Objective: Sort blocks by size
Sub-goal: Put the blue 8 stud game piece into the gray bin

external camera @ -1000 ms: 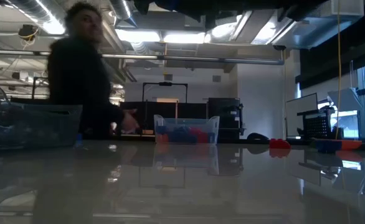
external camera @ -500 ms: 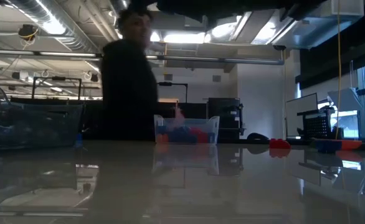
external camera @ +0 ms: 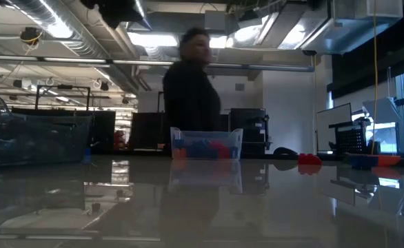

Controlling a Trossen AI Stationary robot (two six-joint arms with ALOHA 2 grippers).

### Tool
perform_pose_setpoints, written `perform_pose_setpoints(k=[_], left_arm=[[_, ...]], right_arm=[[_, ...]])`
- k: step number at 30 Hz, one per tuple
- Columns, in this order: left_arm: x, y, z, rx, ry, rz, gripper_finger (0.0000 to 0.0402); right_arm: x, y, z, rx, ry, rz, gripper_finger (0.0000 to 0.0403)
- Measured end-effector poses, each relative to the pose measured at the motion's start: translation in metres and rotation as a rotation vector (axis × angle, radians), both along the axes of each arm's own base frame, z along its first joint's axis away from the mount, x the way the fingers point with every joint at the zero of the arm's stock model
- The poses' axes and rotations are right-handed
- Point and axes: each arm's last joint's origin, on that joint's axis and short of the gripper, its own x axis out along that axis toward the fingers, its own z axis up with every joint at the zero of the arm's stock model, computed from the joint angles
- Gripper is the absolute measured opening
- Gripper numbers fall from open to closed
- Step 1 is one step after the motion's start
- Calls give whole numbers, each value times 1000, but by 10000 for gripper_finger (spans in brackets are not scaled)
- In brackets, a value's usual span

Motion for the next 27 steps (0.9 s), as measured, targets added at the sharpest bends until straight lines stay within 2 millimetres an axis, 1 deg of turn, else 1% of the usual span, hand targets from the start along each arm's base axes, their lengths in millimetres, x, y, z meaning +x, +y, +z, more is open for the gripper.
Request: perform_pose_setpoints(k=[3, 6, 9, 14, 19, 23, 27], left_arm=[[-5, 0, -3, -5, 44, 2, 199], [-6, 0, -5, -6, 72, 2, 199], [-4, 0, -7, -2, 82, 0, 199], [-3, 0, -8, 4, 92, -3, 199], [-2, 0, -9, 26, 96, -15, 199], [-1, 0, -10, 27, 102, -16, 199], [-1, 0, -10, 27, 103, -16, 199]], right_arm=[[-26, 8, -1, 168, 129, -15, 90], [-48, 17, -11, 367, 296, -88, 90], [-66, 29, -19, 562, 453, -173, 90], [-90, 56, -31, 838, 698, -322, 90], [-109, 78, -44, 940, 831, -487, 100], [-120, 98, -52, 1024, 975, -571, 104], [-130, 109, -56, 1087, 1120, -671, 106]])
